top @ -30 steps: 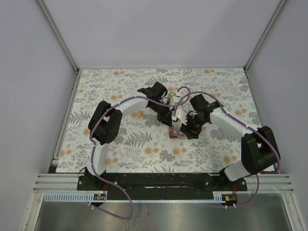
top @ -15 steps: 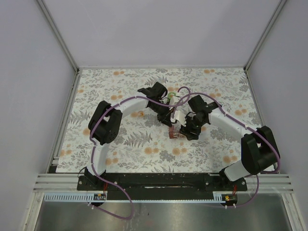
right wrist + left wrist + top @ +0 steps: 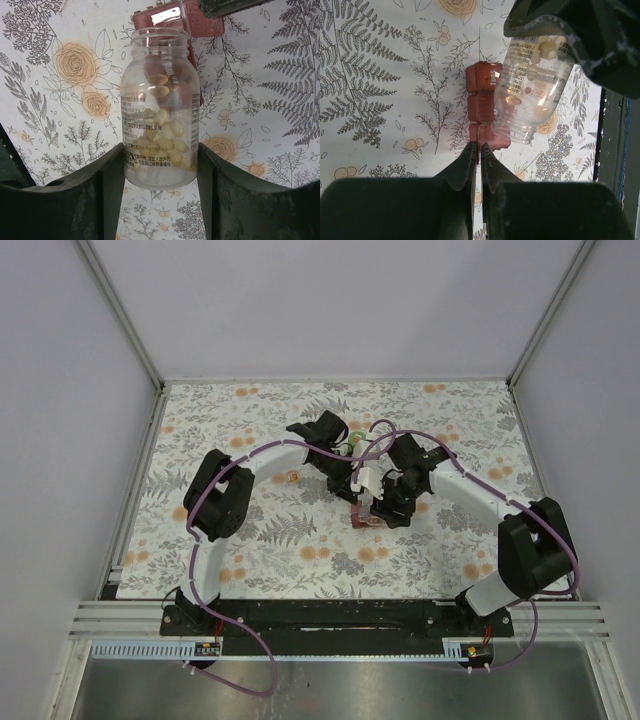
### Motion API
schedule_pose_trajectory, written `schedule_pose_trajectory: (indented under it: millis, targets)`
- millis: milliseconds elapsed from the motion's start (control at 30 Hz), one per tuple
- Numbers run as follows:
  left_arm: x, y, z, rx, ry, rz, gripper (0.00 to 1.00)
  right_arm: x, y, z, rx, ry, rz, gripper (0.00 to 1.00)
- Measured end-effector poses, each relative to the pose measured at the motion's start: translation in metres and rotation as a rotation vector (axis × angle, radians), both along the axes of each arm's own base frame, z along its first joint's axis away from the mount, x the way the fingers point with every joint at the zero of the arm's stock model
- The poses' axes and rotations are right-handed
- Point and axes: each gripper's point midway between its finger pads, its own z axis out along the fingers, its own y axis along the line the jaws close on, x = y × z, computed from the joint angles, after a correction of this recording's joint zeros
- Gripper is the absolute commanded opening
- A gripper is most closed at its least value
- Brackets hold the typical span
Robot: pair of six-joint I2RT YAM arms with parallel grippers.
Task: Sort the pills into containers
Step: Pour the pill into the pill container.
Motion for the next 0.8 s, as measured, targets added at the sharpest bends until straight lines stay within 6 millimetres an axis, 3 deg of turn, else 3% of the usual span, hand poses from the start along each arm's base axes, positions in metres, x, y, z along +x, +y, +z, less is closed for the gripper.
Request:
schedule_pose_trajectory:
  millis: [800]
  targets:
    - [0.0008,0.0006,-0.0017,0.011,-0.007,0.004,0.0,-0.0052,0.0002,-0.003,-0.058,0.027,0.023,0.0]
